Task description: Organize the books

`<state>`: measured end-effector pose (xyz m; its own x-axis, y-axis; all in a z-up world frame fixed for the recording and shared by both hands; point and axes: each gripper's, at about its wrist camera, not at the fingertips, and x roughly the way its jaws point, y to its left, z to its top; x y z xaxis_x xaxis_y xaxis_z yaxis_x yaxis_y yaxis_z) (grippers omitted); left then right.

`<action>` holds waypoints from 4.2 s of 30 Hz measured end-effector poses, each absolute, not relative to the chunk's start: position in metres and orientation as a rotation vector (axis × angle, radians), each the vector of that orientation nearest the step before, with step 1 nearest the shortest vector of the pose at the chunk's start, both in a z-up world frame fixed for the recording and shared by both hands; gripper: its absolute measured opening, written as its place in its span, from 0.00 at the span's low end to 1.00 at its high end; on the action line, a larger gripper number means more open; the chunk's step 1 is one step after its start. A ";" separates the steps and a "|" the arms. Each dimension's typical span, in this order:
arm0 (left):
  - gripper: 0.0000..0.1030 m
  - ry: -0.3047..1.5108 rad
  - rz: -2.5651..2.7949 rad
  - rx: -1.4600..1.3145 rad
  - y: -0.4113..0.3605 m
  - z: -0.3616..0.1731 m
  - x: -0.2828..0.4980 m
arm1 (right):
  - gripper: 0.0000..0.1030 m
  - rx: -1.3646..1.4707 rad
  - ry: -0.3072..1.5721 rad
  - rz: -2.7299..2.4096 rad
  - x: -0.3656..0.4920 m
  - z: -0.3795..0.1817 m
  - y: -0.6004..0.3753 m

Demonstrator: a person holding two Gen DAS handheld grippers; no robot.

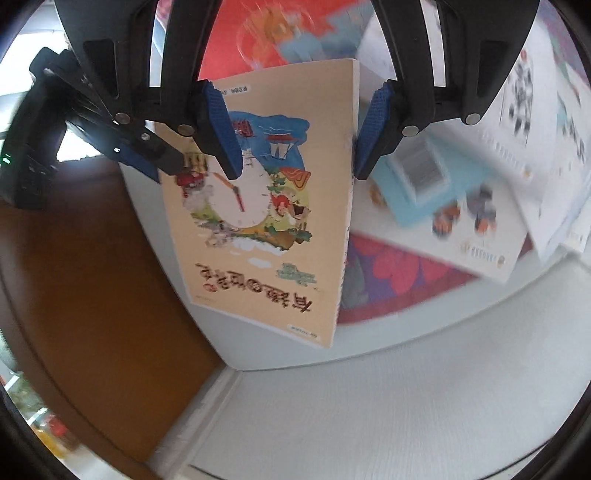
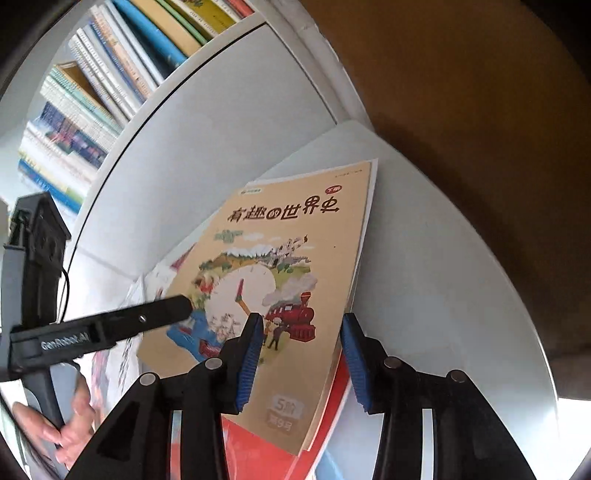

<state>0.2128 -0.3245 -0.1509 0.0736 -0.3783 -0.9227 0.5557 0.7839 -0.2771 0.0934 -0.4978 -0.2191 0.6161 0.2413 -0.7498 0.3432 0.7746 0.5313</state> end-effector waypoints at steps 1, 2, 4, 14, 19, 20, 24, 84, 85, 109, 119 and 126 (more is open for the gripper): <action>0.56 1.336 -0.716 0.151 -0.318 -0.147 0.201 | 0.42 0.717 0.932 -0.056 0.087 -0.218 -0.497; 0.56 1.351 -0.723 0.140 -0.308 -0.145 0.186 | 0.42 0.723 0.944 -0.047 0.078 -0.218 -0.495; 0.56 1.374 -0.723 0.136 -0.290 -0.146 0.155 | 0.42 0.728 0.967 -0.017 0.056 -0.217 -0.488; 0.55 1.579 -0.601 0.033 -0.198 -0.188 0.048 | 0.40 0.604 1.053 0.095 -0.015 -0.208 -0.453; 0.58 1.392 -0.618 0.035 -0.218 -0.159 0.078 | 0.40 0.637 1.075 0.043 0.041 -0.222 -0.470; 0.58 1.374 -0.607 0.045 -0.224 -0.159 0.084 | 0.40 0.627 1.084 0.034 0.049 -0.227 -0.468; 0.58 1.384 -0.637 -0.018 -0.247 -0.173 0.109 | 0.43 0.640 1.123 0.043 0.052 -0.237 -0.461; 0.63 1.354 -0.155 -0.466 -0.095 -0.185 -0.073 | 0.62 0.794 0.731 0.411 -0.027 -0.151 -0.416; 0.63 1.347 -0.145 -0.474 -0.097 -0.184 -0.071 | 0.62 0.816 0.732 0.425 -0.019 -0.157 -0.422; 0.63 1.524 -0.361 -0.400 -0.129 -0.196 -0.055 | 0.62 0.371 1.183 0.626 0.154 -0.205 -0.367; 0.68 1.605 -0.425 -0.428 -0.133 -0.207 -0.034 | 0.71 0.248 1.282 0.695 0.144 -0.224 -0.327; 0.67 1.590 -0.483 -0.327 -0.131 -0.197 -0.049 | 0.68 0.253 1.293 0.658 0.142 -0.221 -0.327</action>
